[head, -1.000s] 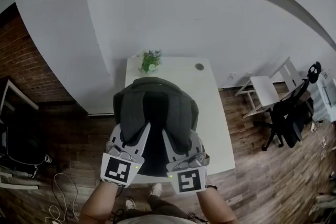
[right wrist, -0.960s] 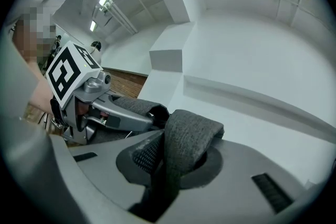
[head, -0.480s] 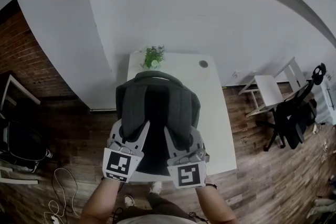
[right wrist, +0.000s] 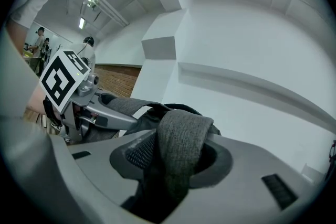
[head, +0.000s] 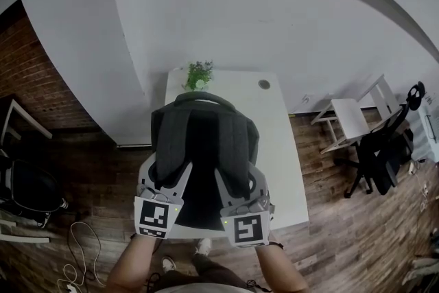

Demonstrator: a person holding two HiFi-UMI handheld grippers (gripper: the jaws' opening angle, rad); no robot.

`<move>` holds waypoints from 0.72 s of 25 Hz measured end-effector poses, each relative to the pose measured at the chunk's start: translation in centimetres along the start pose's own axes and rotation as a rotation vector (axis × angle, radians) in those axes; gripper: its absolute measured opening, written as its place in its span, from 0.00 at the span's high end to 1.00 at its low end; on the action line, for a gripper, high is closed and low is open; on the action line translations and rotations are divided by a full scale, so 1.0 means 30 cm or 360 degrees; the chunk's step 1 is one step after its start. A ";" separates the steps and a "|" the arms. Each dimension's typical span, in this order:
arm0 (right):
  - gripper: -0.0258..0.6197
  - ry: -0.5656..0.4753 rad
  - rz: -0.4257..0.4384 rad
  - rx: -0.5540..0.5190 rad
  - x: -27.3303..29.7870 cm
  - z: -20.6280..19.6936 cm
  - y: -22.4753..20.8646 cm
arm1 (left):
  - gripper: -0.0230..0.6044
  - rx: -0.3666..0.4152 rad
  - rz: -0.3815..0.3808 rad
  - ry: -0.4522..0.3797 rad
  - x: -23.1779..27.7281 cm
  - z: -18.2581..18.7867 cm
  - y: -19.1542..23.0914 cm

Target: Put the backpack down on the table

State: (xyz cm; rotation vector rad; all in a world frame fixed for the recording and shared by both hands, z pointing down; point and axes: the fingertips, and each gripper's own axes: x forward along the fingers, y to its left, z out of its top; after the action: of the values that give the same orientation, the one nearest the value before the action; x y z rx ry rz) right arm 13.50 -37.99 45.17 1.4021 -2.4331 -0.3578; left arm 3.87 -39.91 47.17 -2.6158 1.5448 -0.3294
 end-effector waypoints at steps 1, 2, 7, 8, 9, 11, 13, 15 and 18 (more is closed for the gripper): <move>0.70 0.0005 0.0000 0.0009 -0.002 -0.002 -0.001 | 0.58 0.0001 0.0001 0.0011 -0.001 -0.006 0.002; 0.69 0.0008 -0.0002 0.0018 -0.004 -0.003 -0.001 | 0.57 0.0002 0.0002 0.0018 -0.002 -0.011 0.003; 0.67 0.0014 -0.0032 0.0033 -0.016 0.003 -0.002 | 0.53 0.0005 0.0009 0.0023 -0.030 -0.014 0.018; 0.66 0.0008 -0.0043 0.0037 -0.018 0.008 -0.004 | 0.53 0.0007 0.0008 0.0024 -0.036 -0.012 0.021; 0.66 0.0004 -0.0055 0.0040 -0.020 0.014 -0.006 | 0.53 0.0010 0.0010 0.0024 -0.042 -0.011 0.027; 0.64 0.0010 -0.0073 0.0040 -0.022 0.021 -0.007 | 0.53 0.0016 0.0018 0.0021 -0.053 -0.009 0.041; 0.63 0.0022 -0.0086 0.0043 -0.022 0.022 -0.007 | 0.53 0.0018 0.0020 0.0020 -0.061 -0.010 0.051; 0.62 0.0029 -0.0101 0.0048 -0.026 0.020 -0.008 | 0.53 0.0021 0.0008 0.0026 -0.067 -0.014 0.047; 0.61 0.0024 -0.0131 0.0056 -0.037 0.020 -0.009 | 0.53 0.0025 -0.0009 0.0034 -0.077 -0.021 0.037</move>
State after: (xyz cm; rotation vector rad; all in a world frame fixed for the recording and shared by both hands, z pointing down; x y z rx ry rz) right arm 14.01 -37.12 44.36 1.5174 -2.3860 -0.3236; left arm 1.68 -38.40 47.26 -2.6142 1.5349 -0.3692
